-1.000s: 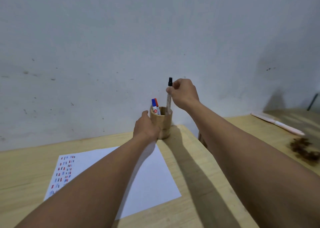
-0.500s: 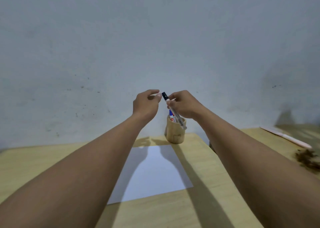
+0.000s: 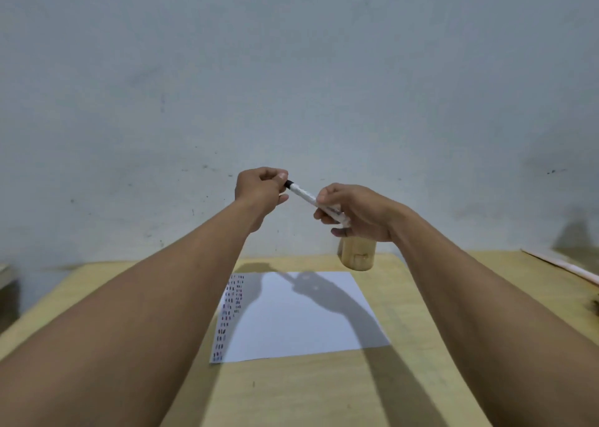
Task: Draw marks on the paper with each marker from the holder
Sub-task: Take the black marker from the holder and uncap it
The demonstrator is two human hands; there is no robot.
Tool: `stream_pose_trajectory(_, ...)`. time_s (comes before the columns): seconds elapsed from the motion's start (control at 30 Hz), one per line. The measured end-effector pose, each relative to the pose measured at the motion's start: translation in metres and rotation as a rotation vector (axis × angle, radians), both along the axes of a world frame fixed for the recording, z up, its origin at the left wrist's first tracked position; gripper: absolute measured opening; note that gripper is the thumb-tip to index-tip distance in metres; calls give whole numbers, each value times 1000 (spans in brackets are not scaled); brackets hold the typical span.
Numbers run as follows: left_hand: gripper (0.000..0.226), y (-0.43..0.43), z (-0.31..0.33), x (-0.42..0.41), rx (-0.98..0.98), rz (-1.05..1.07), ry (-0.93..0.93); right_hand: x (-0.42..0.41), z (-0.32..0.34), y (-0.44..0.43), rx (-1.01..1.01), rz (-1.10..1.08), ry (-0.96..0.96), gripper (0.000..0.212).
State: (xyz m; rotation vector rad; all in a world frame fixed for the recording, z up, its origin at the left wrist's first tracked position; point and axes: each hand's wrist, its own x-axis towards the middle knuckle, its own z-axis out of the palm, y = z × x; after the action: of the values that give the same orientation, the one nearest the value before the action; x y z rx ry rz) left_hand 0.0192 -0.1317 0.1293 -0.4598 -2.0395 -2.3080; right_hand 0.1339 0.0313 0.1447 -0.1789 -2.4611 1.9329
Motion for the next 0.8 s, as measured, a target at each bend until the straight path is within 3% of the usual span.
stream_pose_trajectory(0.13,12,-16,-2,-1,116,-11,-89,-1,-7,-7,-538,42,111,65)
stream_pose_trajectory(0.2,10,-19,-2,-3,153,-22,-107,-7,-14,-16,-652,0,188,63)
stream_pose_trajectory(0.3,6,-21,0,-2,169,-59,-100,-22,-25,-34,-643,-146,267,32)
stream_pose_trajectory(0.43,5,-25,4,3,150,-115,-72,-38,-34,-56,-579,-257,309,14)
stream_pose_trajectory(0.63,8,-46,0,-1,27,-192,-69,-49,-39,-69,-614,-223,377,14)
stream_pose_trajectory(0.8,25,-69,-10,-17,-91,-128,-105,-51,-46,-75,-577,-221,397,16)
